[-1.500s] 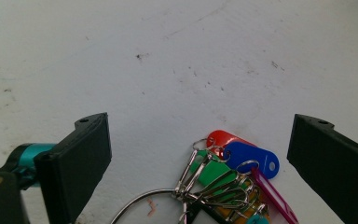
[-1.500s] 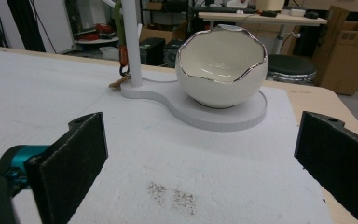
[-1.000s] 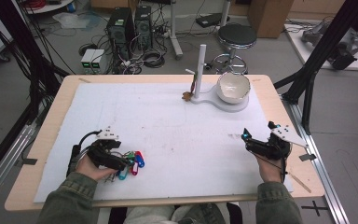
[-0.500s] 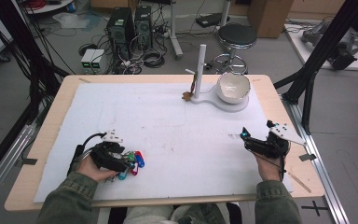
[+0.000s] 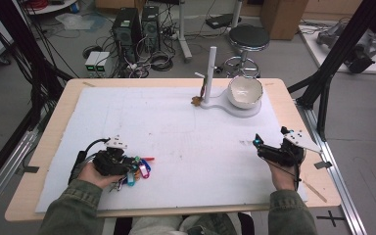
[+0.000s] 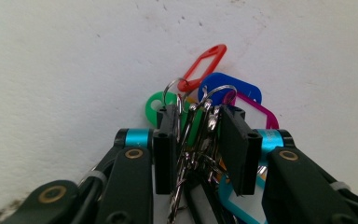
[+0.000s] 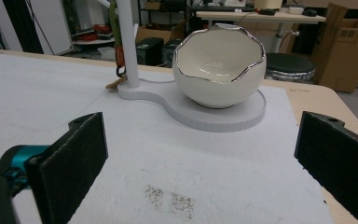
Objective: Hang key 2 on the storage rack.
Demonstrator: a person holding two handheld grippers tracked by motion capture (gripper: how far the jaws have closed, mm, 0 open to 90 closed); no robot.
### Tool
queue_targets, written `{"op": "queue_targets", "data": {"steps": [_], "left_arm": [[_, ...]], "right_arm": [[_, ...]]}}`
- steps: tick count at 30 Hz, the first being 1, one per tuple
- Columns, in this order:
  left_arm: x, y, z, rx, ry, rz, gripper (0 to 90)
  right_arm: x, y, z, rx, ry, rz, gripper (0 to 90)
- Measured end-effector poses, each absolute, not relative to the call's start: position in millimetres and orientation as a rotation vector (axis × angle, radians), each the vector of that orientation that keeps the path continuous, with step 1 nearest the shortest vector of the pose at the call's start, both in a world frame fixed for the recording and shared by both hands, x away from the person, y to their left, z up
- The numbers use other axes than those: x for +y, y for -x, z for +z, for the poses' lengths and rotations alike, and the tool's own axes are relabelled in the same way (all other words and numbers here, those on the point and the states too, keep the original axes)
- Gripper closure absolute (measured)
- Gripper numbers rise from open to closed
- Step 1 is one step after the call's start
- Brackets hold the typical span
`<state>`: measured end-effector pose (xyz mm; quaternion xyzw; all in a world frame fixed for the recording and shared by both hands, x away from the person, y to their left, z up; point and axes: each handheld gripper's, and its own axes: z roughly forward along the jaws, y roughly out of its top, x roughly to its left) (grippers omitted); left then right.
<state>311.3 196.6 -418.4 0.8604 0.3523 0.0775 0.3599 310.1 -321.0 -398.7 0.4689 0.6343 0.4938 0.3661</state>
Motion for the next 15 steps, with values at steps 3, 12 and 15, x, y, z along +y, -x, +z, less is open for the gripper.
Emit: {"op": "queue_targets", "data": {"steps": [3, 12, 15], "left_arm": [[199.7, -309.9, -415.9, 0.918, -2.205, 0.215, 78.0], [202.4, -305.9, -412.8, 0.917, -2.192, 0.238, 78.2], [204.3, -303.5, -409.0, 0.916, -2.167, 0.248, 78.2]], "right_arm": [[-322.0, -310.2, -398.2, 1.622, -1.213, 1.279, 1.5], [-319.7, -312.8, -398.0, 1.624, -1.208, 1.285, 1.5], [-319.6, -313.0, -397.7, 1.621, -1.206, 1.289, 1.5]]}}
